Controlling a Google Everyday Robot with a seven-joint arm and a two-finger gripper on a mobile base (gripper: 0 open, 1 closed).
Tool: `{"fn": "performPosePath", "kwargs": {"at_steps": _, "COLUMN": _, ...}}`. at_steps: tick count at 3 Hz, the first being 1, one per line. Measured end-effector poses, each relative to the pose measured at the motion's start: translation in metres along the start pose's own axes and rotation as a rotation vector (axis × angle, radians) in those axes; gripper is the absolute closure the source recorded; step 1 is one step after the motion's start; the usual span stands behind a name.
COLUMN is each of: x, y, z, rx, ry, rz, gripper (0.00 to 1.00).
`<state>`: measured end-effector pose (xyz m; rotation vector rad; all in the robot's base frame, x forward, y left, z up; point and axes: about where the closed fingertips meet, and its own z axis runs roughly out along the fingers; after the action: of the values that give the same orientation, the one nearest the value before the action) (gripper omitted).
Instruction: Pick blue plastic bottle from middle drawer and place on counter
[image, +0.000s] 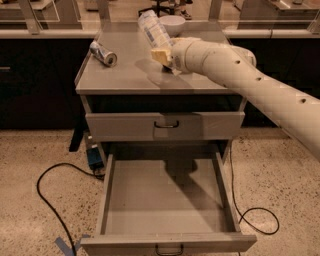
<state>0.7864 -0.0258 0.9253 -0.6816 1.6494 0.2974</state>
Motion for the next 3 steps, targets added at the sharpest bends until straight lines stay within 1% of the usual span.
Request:
{"fn": "performPosePath", "kwargs": {"at_steps": 1, "x": -0.002, "y": 0.013, "z": 0.005, "rx": -0.063, "ry": 0.038, "rz": -0.084, "gripper": 1.00}}
{"fn": "performPosePath", "kwargs": {"at_steps": 2, "x": 0.005, "y": 0.032, "z": 0.015, "rx": -0.172, "ry": 0.109, "rz": -0.178, "gripper": 1.00}}
{"fn": "performPosePath", "kwargs": {"at_steps": 3, "x": 0.030, "y": 0.044, "z": 0.021, "rx": -0.258, "ry": 0.197, "rz": -0.213, "gripper": 1.00}}
